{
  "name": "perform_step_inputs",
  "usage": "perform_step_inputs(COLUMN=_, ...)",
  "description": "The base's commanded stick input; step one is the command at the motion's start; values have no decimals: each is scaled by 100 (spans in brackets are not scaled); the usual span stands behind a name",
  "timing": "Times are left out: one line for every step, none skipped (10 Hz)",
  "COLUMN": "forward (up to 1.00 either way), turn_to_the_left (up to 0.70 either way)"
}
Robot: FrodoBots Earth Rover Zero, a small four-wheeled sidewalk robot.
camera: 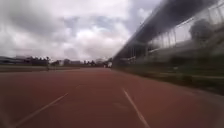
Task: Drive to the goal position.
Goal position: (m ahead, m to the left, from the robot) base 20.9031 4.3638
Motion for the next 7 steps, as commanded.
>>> perform_step_inputs(forward=70, turn_to_the_left=1)
perform_step_inputs(forward=70, turn_to_the_left=1)
perform_step_inputs(forward=70, turn_to_the_left=1)
perform_step_inputs(forward=70, turn_to_the_left=1)
perform_step_inputs(forward=70, turn_to_the_left=1)
perform_step_inputs(forward=70, turn_to_the_left=1)
perform_step_inputs(forward=70, turn_to_the_left=1)
